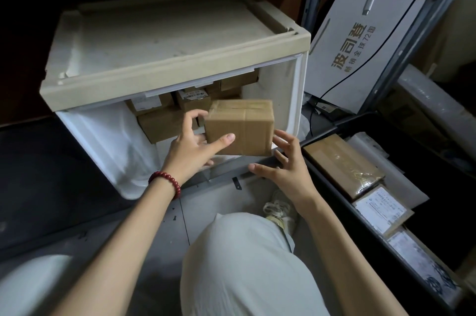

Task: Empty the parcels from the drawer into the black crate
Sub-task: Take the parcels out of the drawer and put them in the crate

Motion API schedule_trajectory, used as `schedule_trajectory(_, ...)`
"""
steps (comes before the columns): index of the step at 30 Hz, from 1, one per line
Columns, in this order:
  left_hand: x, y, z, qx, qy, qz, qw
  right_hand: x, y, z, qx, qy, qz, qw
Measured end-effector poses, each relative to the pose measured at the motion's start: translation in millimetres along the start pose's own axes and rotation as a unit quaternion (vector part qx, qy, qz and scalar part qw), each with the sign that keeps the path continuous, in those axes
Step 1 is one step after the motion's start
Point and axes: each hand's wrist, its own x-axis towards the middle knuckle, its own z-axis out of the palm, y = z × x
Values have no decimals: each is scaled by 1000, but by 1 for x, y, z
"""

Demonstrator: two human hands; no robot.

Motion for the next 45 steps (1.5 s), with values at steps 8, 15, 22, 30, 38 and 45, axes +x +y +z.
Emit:
schedule_trajectory(8,2,-8,2,46,-7,-15,999,-2,-1,-4,-18,5,2,1000)
schedule_trajectory(15,3,-13,9,56,-11,28,998,1,-3,-5,3,5,12,1000)
schedule_trajectory(22,7,-8,8,63,-24,59,996,-3,6,-5,46,-8,38,998)
schedule_trajectory(30,10,-1,29,77,34,8,996,2,14,-15,58,77,43,994)
schedule_trajectory(38,14,33,55,54,-42,32,997,-8,13,-49,140,89,64,984)
schedule_trajectory(45,27,116,111,113,-193,84,971,-21,-2,-122,107,172,34,979)
